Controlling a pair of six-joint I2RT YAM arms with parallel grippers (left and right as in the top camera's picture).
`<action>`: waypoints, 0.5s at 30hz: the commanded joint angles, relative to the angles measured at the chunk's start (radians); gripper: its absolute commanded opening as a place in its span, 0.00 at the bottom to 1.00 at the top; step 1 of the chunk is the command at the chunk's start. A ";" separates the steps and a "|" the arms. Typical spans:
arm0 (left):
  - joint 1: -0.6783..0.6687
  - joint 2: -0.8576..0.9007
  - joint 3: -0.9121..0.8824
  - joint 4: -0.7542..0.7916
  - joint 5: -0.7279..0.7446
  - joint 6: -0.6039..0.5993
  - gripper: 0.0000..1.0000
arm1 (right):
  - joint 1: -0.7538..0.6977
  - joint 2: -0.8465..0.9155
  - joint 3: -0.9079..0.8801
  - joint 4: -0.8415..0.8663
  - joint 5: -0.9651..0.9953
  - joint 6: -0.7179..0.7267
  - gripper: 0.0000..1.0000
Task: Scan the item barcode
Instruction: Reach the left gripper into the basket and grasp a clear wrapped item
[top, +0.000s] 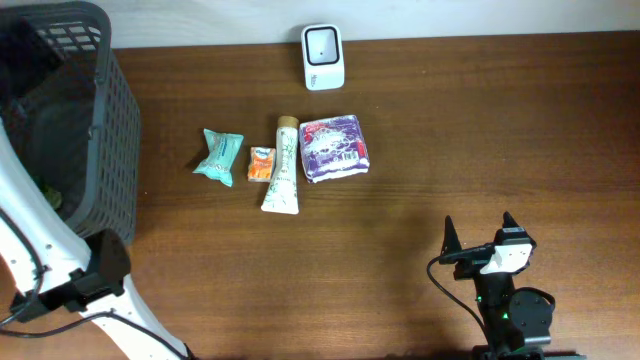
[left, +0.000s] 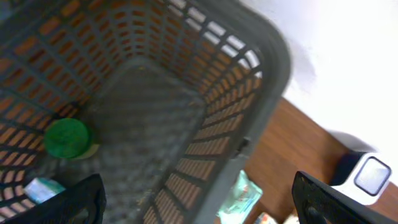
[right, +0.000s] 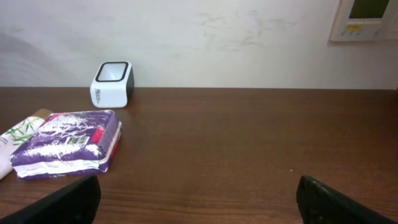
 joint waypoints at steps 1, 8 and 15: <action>0.039 -0.035 -0.106 -0.002 0.013 0.032 0.92 | -0.006 -0.005 -0.009 -0.001 0.009 -0.003 0.98; 0.142 -0.144 -0.445 -0.002 -0.100 -0.070 0.89 | -0.006 -0.005 -0.009 -0.001 0.009 -0.003 0.99; 0.188 -0.157 -0.717 0.004 -0.108 -0.144 0.91 | -0.006 -0.006 -0.009 -0.001 0.009 -0.003 0.99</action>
